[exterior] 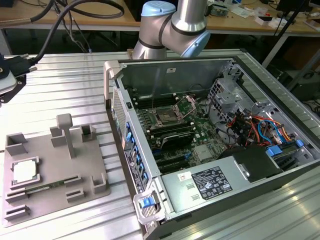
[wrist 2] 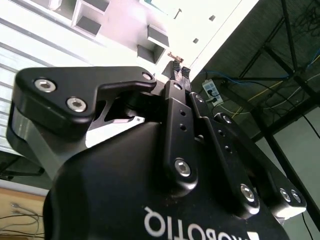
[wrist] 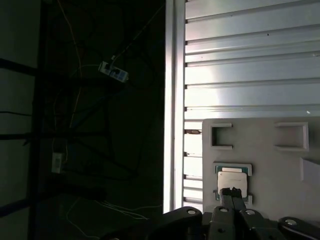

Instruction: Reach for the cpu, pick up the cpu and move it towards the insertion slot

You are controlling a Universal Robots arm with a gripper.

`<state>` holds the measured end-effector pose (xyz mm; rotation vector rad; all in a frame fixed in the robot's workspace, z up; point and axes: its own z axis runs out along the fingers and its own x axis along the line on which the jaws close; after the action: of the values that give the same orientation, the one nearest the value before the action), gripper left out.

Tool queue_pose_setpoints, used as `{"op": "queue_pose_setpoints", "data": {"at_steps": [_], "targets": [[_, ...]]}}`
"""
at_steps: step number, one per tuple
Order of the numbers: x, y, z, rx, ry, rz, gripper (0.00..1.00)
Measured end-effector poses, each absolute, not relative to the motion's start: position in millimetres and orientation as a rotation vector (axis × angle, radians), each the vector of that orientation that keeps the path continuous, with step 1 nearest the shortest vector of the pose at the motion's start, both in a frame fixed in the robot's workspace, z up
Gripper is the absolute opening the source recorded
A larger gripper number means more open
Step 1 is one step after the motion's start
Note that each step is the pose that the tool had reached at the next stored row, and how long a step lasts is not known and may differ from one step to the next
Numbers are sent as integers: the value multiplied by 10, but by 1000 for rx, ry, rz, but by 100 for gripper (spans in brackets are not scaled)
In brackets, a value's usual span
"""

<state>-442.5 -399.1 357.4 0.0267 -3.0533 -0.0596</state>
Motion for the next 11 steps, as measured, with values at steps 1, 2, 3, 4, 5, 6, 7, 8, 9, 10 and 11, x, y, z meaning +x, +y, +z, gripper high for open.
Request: {"op": "queue_pose_setpoints", "data": {"at_steps": [1, 2, 3, 4, 5, 6, 7, 8, 9, 10, 11], "targets": [[-4428, -3991, 3574, 27, -3053, -60, 11], [-4432, -3991, 3574, 27, -3052, -60, 11], [-4436, -3991, 3574, 27, -3051, -60, 11], [-4440, -3991, 3574, 27, -3051, -60, 11], [-4449, -3991, 3573, 26, -3050, -60, 11], [-4458, -3991, 3572, 26, -3050, -60, 11], [-4469, -3991, 3571, 26, -3049, -60, 11], [-4487, -3991, 3571, 26, -3049, -60, 11], [-4507, -3991, 3570, 26, -3050, -60, 11], [-4542, -3991, 3567, 27, -3054, -60, 11], [-4574, -3991, 3564, 27, -3060, -60, 11]]}}
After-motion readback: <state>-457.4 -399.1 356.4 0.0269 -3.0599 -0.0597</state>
